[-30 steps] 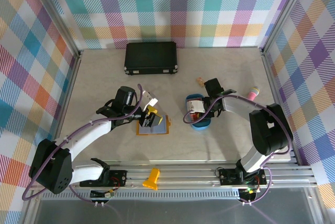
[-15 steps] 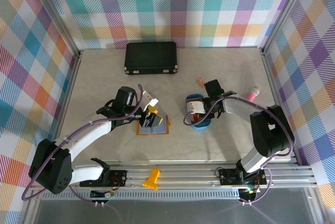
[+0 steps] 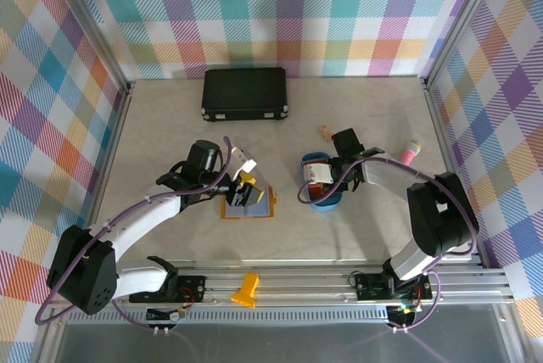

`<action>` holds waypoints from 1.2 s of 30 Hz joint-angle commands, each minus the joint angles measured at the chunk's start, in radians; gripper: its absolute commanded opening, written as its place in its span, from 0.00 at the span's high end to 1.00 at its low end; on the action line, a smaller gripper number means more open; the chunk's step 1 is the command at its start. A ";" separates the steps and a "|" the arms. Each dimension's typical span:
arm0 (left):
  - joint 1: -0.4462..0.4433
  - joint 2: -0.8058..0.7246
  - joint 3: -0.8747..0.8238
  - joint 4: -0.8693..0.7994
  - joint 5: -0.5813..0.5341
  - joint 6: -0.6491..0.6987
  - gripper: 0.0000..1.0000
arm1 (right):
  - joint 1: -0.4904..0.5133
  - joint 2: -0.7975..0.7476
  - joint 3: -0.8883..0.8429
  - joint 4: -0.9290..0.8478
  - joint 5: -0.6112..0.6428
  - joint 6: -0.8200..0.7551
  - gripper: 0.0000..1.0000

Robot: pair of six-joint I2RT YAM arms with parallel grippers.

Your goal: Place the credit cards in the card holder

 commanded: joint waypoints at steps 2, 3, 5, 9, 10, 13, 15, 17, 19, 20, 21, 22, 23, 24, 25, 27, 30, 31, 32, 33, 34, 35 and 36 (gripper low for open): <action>-0.016 0.006 0.020 0.005 0.012 -0.009 0.41 | 0.002 0.001 -0.027 -0.001 0.024 0.018 0.81; -0.016 0.004 0.019 0.005 0.012 -0.009 0.41 | 0.001 -0.002 -0.028 -0.004 0.022 0.019 0.82; -0.017 0.001 0.018 0.005 0.012 -0.010 0.41 | 0.002 -0.008 -0.026 -0.011 0.019 0.018 0.85; -0.019 -0.002 0.017 0.005 0.012 -0.011 0.41 | 0.002 -0.030 -0.026 -0.032 0.016 0.021 0.89; -0.019 -0.002 0.018 0.005 0.012 -0.011 0.41 | 0.002 -0.040 -0.028 -0.036 0.013 0.023 0.89; -0.022 -0.003 0.017 0.007 0.014 -0.013 0.41 | 0.002 -0.062 -0.034 -0.052 0.003 0.026 0.90; -0.023 -0.003 0.019 0.007 0.014 -0.016 0.41 | 0.002 -0.070 -0.036 -0.061 -0.001 0.030 0.90; -0.025 -0.003 0.019 0.007 0.015 -0.016 0.41 | 0.001 -0.072 -0.040 -0.064 -0.008 0.035 0.76; -0.026 -0.004 0.018 0.008 0.015 -0.017 0.41 | 0.003 -0.069 -0.044 -0.060 -0.011 0.040 0.66; -0.027 -0.004 0.017 0.008 0.015 -0.017 0.41 | 0.004 -0.066 -0.043 -0.061 -0.013 0.042 0.62; -0.027 -0.004 0.017 0.008 0.014 -0.018 0.41 | 0.006 -0.063 -0.041 -0.060 -0.012 0.045 0.58; -0.028 -0.005 0.017 0.008 0.014 -0.018 0.41 | 0.006 -0.060 -0.040 -0.062 -0.014 0.047 0.56; -0.029 -0.005 0.017 0.008 0.014 -0.018 0.41 | 0.007 -0.057 -0.039 -0.065 -0.016 0.047 0.54; -0.030 -0.005 0.016 0.008 0.014 -0.019 0.41 | 0.009 -0.052 -0.037 -0.074 -0.019 0.047 0.51; -0.030 -0.005 0.017 0.008 0.014 -0.018 0.41 | 0.012 -0.047 -0.036 -0.083 -0.019 0.040 0.51; -0.030 -0.007 0.017 0.010 0.014 -0.019 0.41 | 0.018 -0.040 -0.035 -0.085 -0.023 0.035 0.47; -0.033 -0.006 0.017 0.010 0.015 -0.019 0.41 | 0.022 -0.030 -0.012 -0.137 -0.063 0.031 0.35; -0.032 -0.006 0.017 0.010 0.015 -0.018 0.41 | 0.023 -0.027 -0.010 -0.148 -0.068 0.031 0.32; -0.034 -0.008 0.016 0.010 0.017 -0.018 0.41 | 0.023 -0.020 -0.009 -0.156 -0.069 0.022 0.30; -0.034 -0.010 0.015 0.011 0.017 -0.019 0.41 | 0.024 -0.013 -0.011 -0.163 -0.066 0.009 0.30; -0.034 -0.009 0.016 0.010 0.017 -0.018 0.41 | 0.023 -0.007 -0.012 -0.160 -0.061 0.003 0.30; -0.036 -0.009 0.015 0.010 0.016 -0.019 0.41 | 0.024 0.001 -0.012 -0.152 -0.054 0.001 0.29; -0.036 -0.011 0.015 0.010 0.015 -0.018 0.41 | 0.025 0.012 -0.011 -0.146 -0.045 0.000 0.29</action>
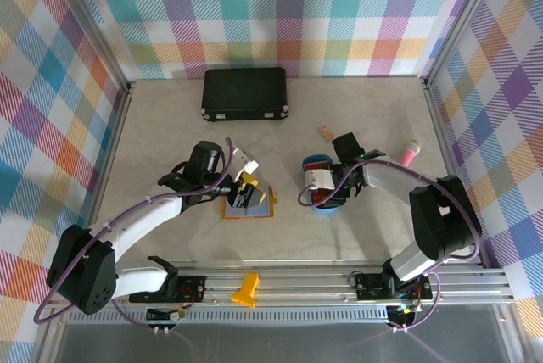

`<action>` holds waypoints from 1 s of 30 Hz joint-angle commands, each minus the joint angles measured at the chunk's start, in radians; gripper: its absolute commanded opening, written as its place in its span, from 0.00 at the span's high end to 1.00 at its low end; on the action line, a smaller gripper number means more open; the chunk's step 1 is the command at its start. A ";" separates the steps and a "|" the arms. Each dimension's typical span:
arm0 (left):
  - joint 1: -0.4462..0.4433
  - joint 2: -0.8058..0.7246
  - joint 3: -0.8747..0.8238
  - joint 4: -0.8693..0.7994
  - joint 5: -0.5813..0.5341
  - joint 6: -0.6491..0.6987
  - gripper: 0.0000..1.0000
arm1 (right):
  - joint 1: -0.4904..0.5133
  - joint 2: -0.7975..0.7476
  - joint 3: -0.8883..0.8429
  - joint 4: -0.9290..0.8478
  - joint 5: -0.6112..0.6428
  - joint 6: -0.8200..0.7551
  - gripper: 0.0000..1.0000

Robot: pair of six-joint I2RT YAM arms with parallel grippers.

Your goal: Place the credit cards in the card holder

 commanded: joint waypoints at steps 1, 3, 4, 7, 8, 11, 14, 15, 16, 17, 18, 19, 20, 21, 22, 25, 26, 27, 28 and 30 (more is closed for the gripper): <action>-0.012 -0.011 0.014 0.010 0.014 0.003 0.41 | 0.010 0.042 0.014 -0.053 -0.012 -0.032 0.30; -0.013 -0.013 0.013 0.010 0.013 0.005 0.41 | 0.011 0.064 0.017 -0.026 0.018 -0.024 0.31; -0.015 -0.014 0.011 0.010 0.012 0.004 0.41 | 0.012 0.071 0.019 -0.015 0.033 -0.021 0.33; -0.015 -0.012 0.011 0.009 0.009 0.005 0.41 | 0.012 0.075 0.013 0.040 0.062 0.001 0.37; -0.015 -0.011 0.011 0.010 0.009 0.005 0.41 | 0.012 0.072 0.010 0.055 0.064 0.008 0.39; -0.016 -0.007 0.013 0.010 0.010 0.005 0.41 | 0.012 0.057 0.000 0.100 0.074 0.035 0.43; -0.018 -0.004 0.014 0.010 0.012 0.003 0.41 | 0.012 0.045 -0.014 0.138 0.095 0.047 0.47; -0.018 -0.002 0.014 0.010 0.012 0.003 0.41 | 0.013 0.041 -0.018 0.149 0.107 0.050 0.48; -0.019 -0.002 0.014 0.009 0.012 0.003 0.41 | 0.012 0.040 -0.022 0.159 0.115 0.052 0.50; -0.019 -0.002 0.014 0.008 0.012 0.002 0.41 | 0.012 0.037 -0.025 0.166 0.120 0.053 0.51; -0.019 0.000 0.015 0.008 0.011 0.003 0.41 | 0.012 0.034 -0.028 0.174 0.125 0.051 0.51; -0.019 0.000 0.015 0.008 0.012 0.003 0.41 | 0.013 0.031 -0.031 0.184 0.129 0.051 0.53; -0.019 0.000 0.015 0.008 0.012 0.004 0.41 | 0.011 0.029 -0.033 0.190 0.132 0.054 0.54; -0.019 0.000 0.016 0.009 0.012 0.003 0.41 | 0.012 0.029 -0.033 0.195 0.135 0.054 0.56; -0.021 0.001 0.015 0.007 0.012 0.002 0.41 | 0.013 0.031 -0.033 0.200 0.140 0.054 0.58; -0.021 0.000 0.014 0.007 0.011 0.000 0.41 | 0.012 0.034 -0.033 0.210 0.154 0.054 0.63; -0.021 -0.001 0.015 0.007 0.011 0.001 0.41 | 0.012 0.035 -0.035 0.215 0.157 0.054 0.65; -0.022 0.000 0.014 0.006 0.011 0.001 0.41 | 0.013 0.034 -0.036 0.220 0.159 0.054 0.66; -0.022 -0.001 0.015 0.005 0.010 0.002 0.41 | 0.012 0.032 -0.038 0.226 0.162 0.054 0.67; -0.022 0.000 0.015 0.005 0.011 0.001 0.41 | 0.012 0.032 -0.038 0.230 0.165 0.054 0.69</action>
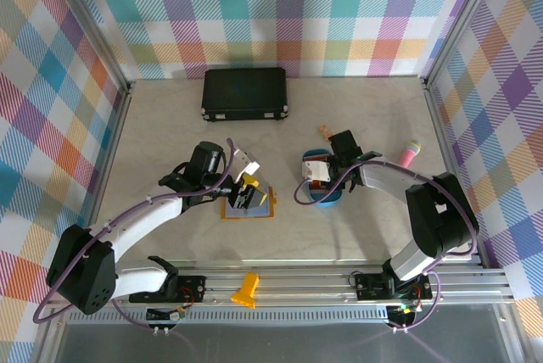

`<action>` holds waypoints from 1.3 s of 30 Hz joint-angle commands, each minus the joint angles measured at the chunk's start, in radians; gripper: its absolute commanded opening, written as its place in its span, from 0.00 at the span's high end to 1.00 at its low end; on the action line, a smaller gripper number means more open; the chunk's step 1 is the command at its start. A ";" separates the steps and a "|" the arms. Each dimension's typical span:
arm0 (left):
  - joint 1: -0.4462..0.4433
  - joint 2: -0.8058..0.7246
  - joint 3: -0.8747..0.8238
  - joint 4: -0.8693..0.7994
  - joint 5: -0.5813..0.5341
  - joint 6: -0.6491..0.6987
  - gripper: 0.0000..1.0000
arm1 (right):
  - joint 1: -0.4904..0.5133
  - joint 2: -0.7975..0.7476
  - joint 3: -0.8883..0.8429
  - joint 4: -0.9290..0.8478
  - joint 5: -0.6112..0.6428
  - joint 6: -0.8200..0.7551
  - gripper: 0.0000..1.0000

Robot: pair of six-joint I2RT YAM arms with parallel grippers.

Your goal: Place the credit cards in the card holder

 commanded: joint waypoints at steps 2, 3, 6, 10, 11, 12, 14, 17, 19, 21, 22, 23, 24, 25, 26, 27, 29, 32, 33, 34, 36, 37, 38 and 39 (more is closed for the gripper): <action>-0.013 0.001 0.016 0.005 0.011 0.001 0.41 | 0.000 0.011 -0.033 0.028 0.050 0.004 0.72; -0.013 0.001 0.015 0.004 0.011 0.001 0.41 | 0.001 0.010 -0.035 0.036 0.052 0.003 0.73; -0.014 0.003 0.015 0.004 0.013 0.000 0.41 | 0.002 0.005 -0.043 0.050 0.061 -0.002 0.79; -0.014 0.004 0.015 0.004 0.011 0.001 0.41 | 0.002 -0.002 -0.047 0.046 0.063 0.001 0.86; -0.014 0.006 0.016 0.004 0.011 0.001 0.41 | 0.003 -0.005 -0.047 0.039 0.060 0.001 0.88; -0.016 0.006 0.017 0.003 0.013 0.001 0.41 | 0.002 -0.009 -0.047 0.027 0.054 0.002 0.89; -0.016 0.007 0.018 0.004 0.014 -0.001 0.41 | 0.002 -0.017 -0.044 0.002 0.042 0.004 0.91; -0.016 0.010 0.019 0.005 0.017 -0.005 0.41 | 0.002 -0.037 -0.038 -0.056 0.013 0.018 0.95; -0.017 0.009 0.016 0.007 0.020 -0.006 0.41 | 0.002 -0.060 -0.031 -0.100 -0.001 0.032 0.98; -0.017 0.008 0.016 0.010 0.027 -0.007 0.41 | 0.002 -0.085 -0.029 -0.134 -0.010 0.038 1.00; -0.017 0.007 0.015 0.013 0.035 -0.007 0.41 | 0.002 -0.100 -0.030 -0.156 -0.017 0.036 1.00; -0.017 0.006 0.014 0.018 0.039 -0.007 0.41 | 0.003 -0.116 -0.030 -0.175 -0.026 0.036 1.00; -0.017 0.004 0.011 0.028 0.045 -0.007 0.41 | 0.003 -0.135 -0.030 -0.189 -0.036 0.039 1.00; -0.017 0.005 0.009 0.038 0.052 -0.010 0.41 | 0.003 -0.155 -0.033 -0.204 -0.041 0.037 1.00; -0.017 0.006 0.008 0.045 0.058 -0.014 0.41 | 0.003 -0.171 -0.033 -0.218 -0.045 0.028 1.00; -0.017 0.008 0.006 0.051 0.062 -0.019 0.41 | 0.003 -0.187 -0.034 -0.232 -0.048 0.021 1.00; -0.017 0.007 0.007 0.057 0.067 -0.026 0.41 | 0.002 -0.206 -0.034 -0.253 -0.057 0.024 1.00; -0.017 0.002 0.000 0.063 0.070 -0.029 0.41 | 0.002 -0.218 -0.029 -0.275 -0.072 0.037 1.00; -0.017 -0.001 0.001 0.064 0.070 -0.029 0.41 | 0.002 -0.217 -0.030 -0.278 -0.075 0.042 1.00; -0.017 -0.004 -0.002 0.065 0.068 -0.030 0.41 | 0.002 -0.216 -0.028 -0.283 -0.078 0.045 1.00; -0.017 -0.013 -0.007 0.066 0.063 -0.029 0.41 | 0.002 -0.215 -0.019 -0.298 -0.084 0.050 1.00; -0.017 -0.018 -0.010 0.066 0.060 -0.028 0.41 | 0.002 -0.216 -0.010 -0.309 -0.090 0.057 1.00; -0.018 -0.020 -0.013 0.069 0.060 -0.028 0.41 | 0.002 -0.221 -0.001 -0.321 -0.096 0.068 1.00; -0.019 -0.025 -0.016 0.071 0.058 -0.028 0.41 | 0.002 -0.234 0.011 -0.334 -0.103 0.079 1.00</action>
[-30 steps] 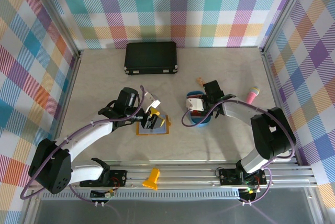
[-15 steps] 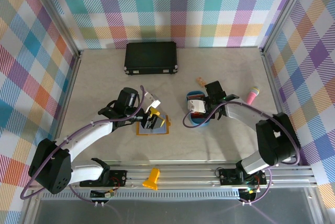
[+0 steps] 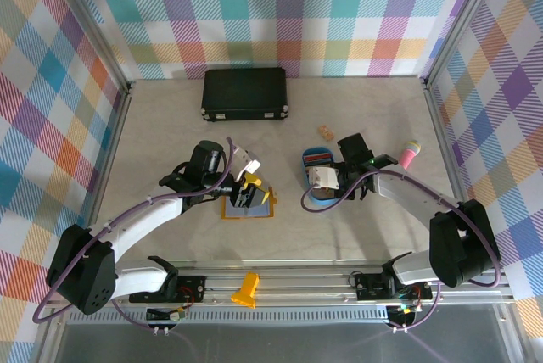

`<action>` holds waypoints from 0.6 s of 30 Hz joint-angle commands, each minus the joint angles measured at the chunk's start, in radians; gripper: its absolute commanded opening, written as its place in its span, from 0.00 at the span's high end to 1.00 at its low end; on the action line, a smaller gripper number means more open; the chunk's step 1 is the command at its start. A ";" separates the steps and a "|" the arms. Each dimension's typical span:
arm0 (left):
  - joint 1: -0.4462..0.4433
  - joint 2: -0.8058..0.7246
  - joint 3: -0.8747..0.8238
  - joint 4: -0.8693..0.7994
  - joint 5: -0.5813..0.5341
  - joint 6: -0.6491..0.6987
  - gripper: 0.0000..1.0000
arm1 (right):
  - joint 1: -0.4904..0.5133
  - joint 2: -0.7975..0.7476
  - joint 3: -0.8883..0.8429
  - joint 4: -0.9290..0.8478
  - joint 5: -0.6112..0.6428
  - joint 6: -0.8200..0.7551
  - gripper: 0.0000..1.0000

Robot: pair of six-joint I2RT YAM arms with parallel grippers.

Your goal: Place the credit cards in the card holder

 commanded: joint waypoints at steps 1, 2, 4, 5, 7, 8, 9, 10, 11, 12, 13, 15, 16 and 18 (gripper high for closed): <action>-0.013 -0.029 -0.018 0.026 0.021 -0.001 0.41 | 0.002 -0.044 0.043 -0.084 -0.056 0.053 1.00; -0.014 -0.033 -0.021 0.030 0.018 0.000 0.41 | 0.001 -0.062 0.056 -0.089 -0.065 0.079 1.00; -0.013 -0.042 -0.027 0.048 0.002 -0.010 0.41 | -0.004 -0.113 0.081 -0.089 -0.107 0.164 1.00; -0.013 -0.047 -0.029 0.058 -0.008 -0.019 0.41 | -0.013 -0.139 0.092 -0.082 -0.134 0.220 1.00; -0.013 -0.063 -0.040 0.098 -0.031 -0.064 0.40 | -0.041 -0.195 0.111 -0.051 -0.200 0.374 1.00; -0.013 -0.072 -0.046 0.125 -0.048 -0.098 0.40 | -0.051 -0.214 0.119 -0.039 -0.232 0.440 1.00; -0.013 -0.086 -0.052 0.155 -0.064 -0.148 0.40 | -0.062 -0.242 0.126 -0.022 -0.258 0.519 1.00; -0.013 -0.100 -0.051 0.180 -0.078 -0.199 0.40 | -0.069 -0.268 0.128 0.004 -0.272 0.601 1.00; -0.013 -0.114 -0.050 0.198 -0.094 -0.257 0.40 | -0.077 -0.296 0.129 0.029 -0.290 0.696 1.00; -0.013 -0.132 -0.047 0.217 -0.117 -0.316 0.40 | -0.087 -0.325 0.124 0.062 -0.320 0.782 1.00; -0.013 -0.147 -0.046 0.232 -0.155 -0.385 0.40 | -0.091 -0.356 0.116 0.099 -0.336 0.877 1.00; -0.013 -0.172 -0.048 0.271 -0.217 -0.550 0.39 | -0.098 -0.403 0.096 0.178 -0.334 1.109 1.00; -0.013 -0.178 -0.037 0.276 -0.231 -0.621 0.39 | -0.103 -0.418 0.089 0.207 -0.345 1.217 1.00; -0.015 -0.175 -0.001 0.256 -0.239 -0.733 0.37 | -0.105 -0.424 0.090 0.239 -0.373 1.420 1.00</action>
